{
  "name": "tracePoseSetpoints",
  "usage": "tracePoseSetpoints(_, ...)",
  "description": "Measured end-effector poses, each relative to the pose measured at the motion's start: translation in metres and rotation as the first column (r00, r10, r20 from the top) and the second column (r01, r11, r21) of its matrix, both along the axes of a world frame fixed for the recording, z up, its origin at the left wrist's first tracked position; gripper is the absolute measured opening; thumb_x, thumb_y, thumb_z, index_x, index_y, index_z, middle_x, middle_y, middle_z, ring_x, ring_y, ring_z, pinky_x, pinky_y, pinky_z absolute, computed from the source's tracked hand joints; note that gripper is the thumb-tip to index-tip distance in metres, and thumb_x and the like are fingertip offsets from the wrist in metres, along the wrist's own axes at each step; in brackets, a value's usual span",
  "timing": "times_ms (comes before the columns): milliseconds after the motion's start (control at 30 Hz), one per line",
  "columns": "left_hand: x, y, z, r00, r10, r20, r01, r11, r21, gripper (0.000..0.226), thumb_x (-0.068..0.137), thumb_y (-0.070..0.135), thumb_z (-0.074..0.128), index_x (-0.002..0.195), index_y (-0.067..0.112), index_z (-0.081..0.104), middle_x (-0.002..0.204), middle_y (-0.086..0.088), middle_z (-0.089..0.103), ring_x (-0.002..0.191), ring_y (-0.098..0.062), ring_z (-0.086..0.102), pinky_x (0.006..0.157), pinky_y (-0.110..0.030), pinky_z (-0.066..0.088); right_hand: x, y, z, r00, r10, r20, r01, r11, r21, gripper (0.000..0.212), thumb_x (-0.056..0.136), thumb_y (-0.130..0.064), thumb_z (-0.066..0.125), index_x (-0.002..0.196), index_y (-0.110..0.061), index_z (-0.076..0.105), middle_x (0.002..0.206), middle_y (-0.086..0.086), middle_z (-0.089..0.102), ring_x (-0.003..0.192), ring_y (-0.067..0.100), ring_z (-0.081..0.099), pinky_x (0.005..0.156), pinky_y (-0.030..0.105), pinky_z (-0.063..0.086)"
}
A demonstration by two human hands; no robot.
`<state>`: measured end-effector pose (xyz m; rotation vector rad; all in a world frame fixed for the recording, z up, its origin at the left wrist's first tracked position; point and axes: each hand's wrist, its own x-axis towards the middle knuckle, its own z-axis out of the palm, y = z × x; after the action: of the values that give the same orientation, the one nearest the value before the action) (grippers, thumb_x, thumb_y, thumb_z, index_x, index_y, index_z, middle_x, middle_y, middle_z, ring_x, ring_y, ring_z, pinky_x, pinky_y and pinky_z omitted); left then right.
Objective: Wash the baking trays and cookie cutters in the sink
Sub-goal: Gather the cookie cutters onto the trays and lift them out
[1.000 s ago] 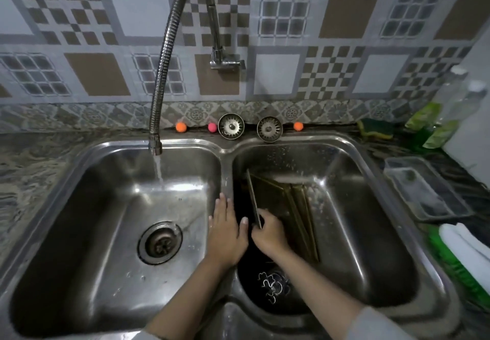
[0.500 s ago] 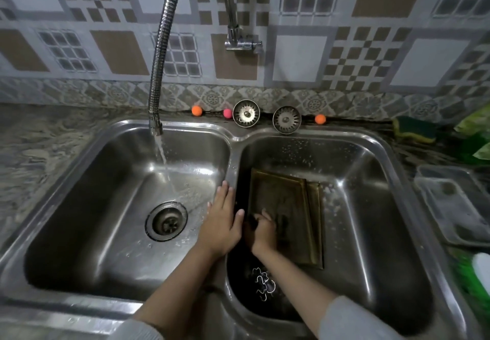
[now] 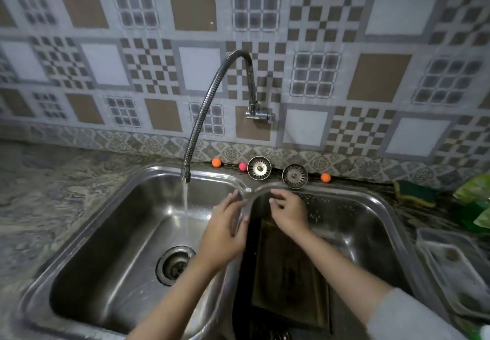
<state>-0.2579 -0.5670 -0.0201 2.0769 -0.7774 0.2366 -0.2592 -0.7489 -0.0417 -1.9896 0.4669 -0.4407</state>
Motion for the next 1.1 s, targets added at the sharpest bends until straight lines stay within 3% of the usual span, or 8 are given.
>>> tracePoseSetpoints(100,0.024,0.015,0.057,0.966,0.133,0.221,-0.087,0.974,-0.209,0.026,0.087,0.022,0.055,0.109,0.014,0.067,0.124,0.002,0.058,0.121,-0.011,0.051,0.103,-0.024,0.04,0.027,-0.019,0.061,0.987,0.025,0.161,-0.004,0.992,-0.129,0.031,0.09,-0.01,0.06,0.121,-0.008,0.062,0.117,0.003,0.065,0.099,0.012,0.063,0.081,0.021,0.049)
tracePoseSetpoints(200,0.059,0.031,0.093,0.927,0.259,0.271,-0.191,0.948,-0.253,0.025,0.086,0.014,0.061,0.11,0.017,0.067,0.123,0.001,0.056,0.118,-0.01,0.049,0.099,-0.012,0.033,0.059,-0.036,0.106,0.969,0.069,0.237,0.01,0.948,-0.317,0.035,0.089,-0.008,0.059,0.124,-0.007,0.06,0.12,0.007,0.063,0.099,0.014,0.06,0.088,0.026,0.048)
tracePoseSetpoints(333,0.098,0.038,0.105,0.963,0.191,0.188,-0.138,0.955,-0.262,0.031,0.085,-0.002,0.063,0.109,0.016,0.067,0.119,0.004,0.057,0.108,0.004,0.054,0.091,-0.008,0.043,0.101,-0.056,0.129,0.979,0.138,0.151,-0.033,0.836,-0.548,0.039,0.089,-0.006,0.059,0.127,-0.006,0.059,0.128,0.011,0.06,0.118,0.025,0.055,0.105,0.03,0.038)
tracePoseSetpoints(433,0.116,0.041,0.103,0.98,0.145,0.136,-0.102,0.953,-0.286,0.035,0.083,-0.005,0.064,0.103,0.024,0.07,0.108,0.015,0.062,0.1,-0.008,0.062,0.085,-0.018,0.051,0.124,-0.066,0.13,0.983,0.147,0.111,-0.045,0.776,-0.629,0.027,0.089,-0.006,0.059,0.115,-0.004,0.067,0.115,0.014,0.066,0.107,0.029,0.06,0.096,0.03,0.043)
tracePoseSetpoints(533,0.126,0.045,0.1,0.994,0.089,0.057,-0.06,0.92,-0.387,0.042,0.079,-0.008,0.069,0.096,0.03,0.073,0.101,0.011,0.07,0.095,-0.013,0.068,0.082,-0.021,0.053,0.134,-0.074,0.135,0.974,0.197,0.108,-0.062,0.698,-0.714,0.02,0.089,-0.006,0.06,0.104,-0.005,0.072,0.102,0.013,0.07,0.095,0.031,0.064,0.087,0.033,0.049)
tracePoseSetpoints(767,0.132,0.05,0.105,0.978,-0.106,-0.182,-0.029,0.789,-0.613,0.041,0.07,-0.018,0.07,0.088,0.018,0.076,0.088,0.002,0.076,0.085,-0.014,0.072,0.075,-0.021,0.057,0.157,-0.082,0.167,0.963,0.103,0.25,0.052,0.837,-0.545,0.022,0.092,-0.007,0.056,0.109,-0.003,0.07,0.11,0.014,0.07,0.102,0.027,0.065,0.092,0.026,0.046)
tracePoseSetpoints(933,0.14,0.056,0.105,0.962,-0.173,-0.211,0.007,0.79,-0.613,0.046,0.068,-0.018,0.069,0.084,0.024,0.078,0.084,0.001,0.076,0.08,-0.013,0.072,0.071,-0.02,0.057,0.185,-0.094,0.177,0.985,0.035,0.17,0.05,0.881,-0.471,0.022,0.091,-0.007,0.059,0.11,-0.001,0.069,0.114,0.015,0.068,0.106,0.028,0.063,0.09,0.022,0.042)
tracePoseSetpoints(1100,0.138,0.052,0.104,0.971,-0.108,-0.212,-0.041,0.804,-0.594,0.04,0.073,-0.014,0.069,0.087,0.023,0.075,0.084,0.006,0.076,0.082,-0.008,0.071,0.075,-0.02,0.055,0.172,-0.083,0.17,0.966,-0.05,0.254,0.145,0.917,-0.371,0.026,0.09,-0.012,0.062,0.115,-0.006,0.066,0.109,0.011,0.069,0.095,0.022,0.063,0.085,0.025,0.047)
